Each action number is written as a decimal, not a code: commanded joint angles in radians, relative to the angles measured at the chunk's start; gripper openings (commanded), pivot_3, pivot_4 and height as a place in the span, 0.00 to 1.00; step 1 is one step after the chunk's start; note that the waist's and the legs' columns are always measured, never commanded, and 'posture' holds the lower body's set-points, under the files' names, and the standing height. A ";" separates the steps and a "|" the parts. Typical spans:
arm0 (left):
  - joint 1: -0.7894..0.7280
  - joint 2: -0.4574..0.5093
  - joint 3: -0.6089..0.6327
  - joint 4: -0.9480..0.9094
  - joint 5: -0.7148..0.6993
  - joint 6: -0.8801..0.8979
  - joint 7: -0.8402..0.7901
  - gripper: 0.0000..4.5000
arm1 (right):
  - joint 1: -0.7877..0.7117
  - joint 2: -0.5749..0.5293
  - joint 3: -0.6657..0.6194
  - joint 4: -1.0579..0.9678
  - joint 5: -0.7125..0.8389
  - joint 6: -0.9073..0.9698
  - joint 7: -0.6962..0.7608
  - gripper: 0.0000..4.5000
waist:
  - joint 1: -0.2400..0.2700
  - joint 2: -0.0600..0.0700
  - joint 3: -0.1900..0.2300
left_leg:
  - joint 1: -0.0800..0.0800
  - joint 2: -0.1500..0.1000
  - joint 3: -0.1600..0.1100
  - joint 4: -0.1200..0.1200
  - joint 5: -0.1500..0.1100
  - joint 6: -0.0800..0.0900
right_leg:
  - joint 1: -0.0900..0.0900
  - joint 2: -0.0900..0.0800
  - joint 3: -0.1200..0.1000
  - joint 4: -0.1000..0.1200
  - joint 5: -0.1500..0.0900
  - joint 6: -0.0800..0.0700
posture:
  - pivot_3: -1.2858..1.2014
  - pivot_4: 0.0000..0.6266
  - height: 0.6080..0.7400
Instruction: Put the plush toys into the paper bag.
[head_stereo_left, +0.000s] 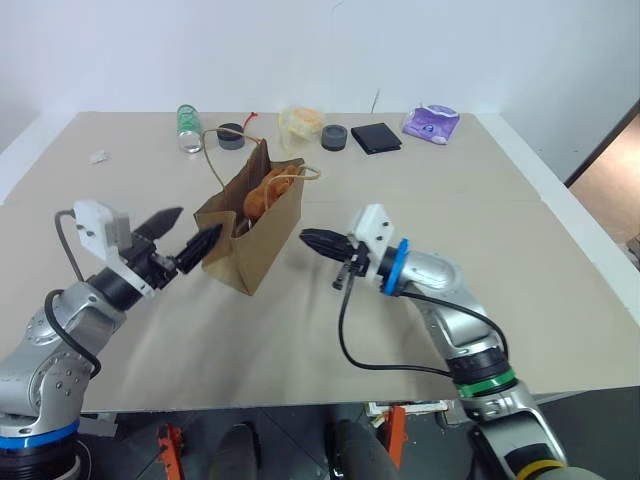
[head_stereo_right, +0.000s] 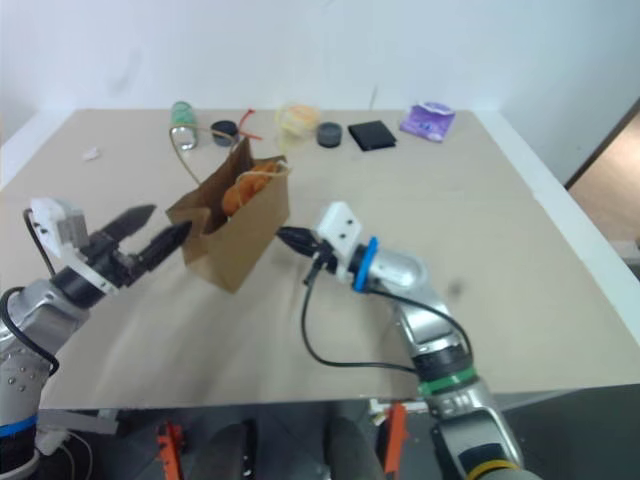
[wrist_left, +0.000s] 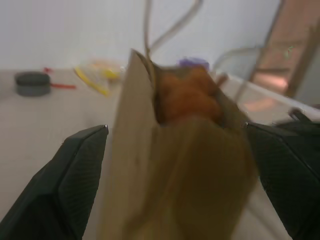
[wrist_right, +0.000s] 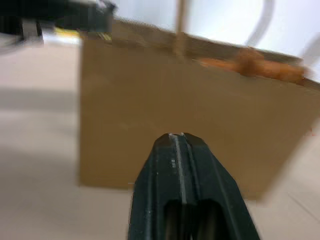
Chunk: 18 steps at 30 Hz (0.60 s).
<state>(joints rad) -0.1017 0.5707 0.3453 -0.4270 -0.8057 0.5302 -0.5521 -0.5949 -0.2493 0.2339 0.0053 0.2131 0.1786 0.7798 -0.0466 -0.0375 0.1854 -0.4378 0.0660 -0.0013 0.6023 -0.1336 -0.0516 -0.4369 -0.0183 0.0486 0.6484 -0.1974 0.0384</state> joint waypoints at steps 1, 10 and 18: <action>0.015 0.017 -0.013 -0.032 0.008 -0.012 -0.040 1.00 | -0.078 0.050 0.016 0.025 -0.007 0.007 -0.009 0.01 | 0.001 0.000 0.000 | 0.000 0.000 0.000 0.000 0.000 0.000 | 0.000 0.000 0.000 0.000 0.000 0.000 | 0.52 0.24 1.00; 0.021 -0.014 -0.054 -0.007 0.121 -0.087 -0.032 1.00 | -0.236 0.152 0.074 0.276 -0.110 -0.102 -0.004 0.01 | 0.001 0.000 0.000 | -0.001 0.000 0.000 -0.001 0.000 0.000 | -0.001 0.000 0.000 0.000 0.000 -0.001 | 0.52 0.24 1.00; 0.009 -0.042 -0.090 0.007 0.190 -0.118 -0.009 1.00 | -0.296 0.211 0.064 0.354 -0.122 -0.140 0.000 0.01 | -0.001 0.000 0.000 | -0.002 0.001 0.000 -0.002 0.000 0.000 | -0.002 0.001 0.000 0.000 -0.001 -0.001 | 0.52 0.24 1.00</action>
<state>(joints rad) -0.0811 0.5308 0.2667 -0.4112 -0.6445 0.4403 -0.5720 -0.8508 -0.0552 0.3143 0.3785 0.0823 0.0607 0.7796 -0.0472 -0.0377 0.1853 -0.4396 0.0671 -0.0008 0.6002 -0.1337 -0.0518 -0.4391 -0.0172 0.0485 0.6482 -0.1979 0.0376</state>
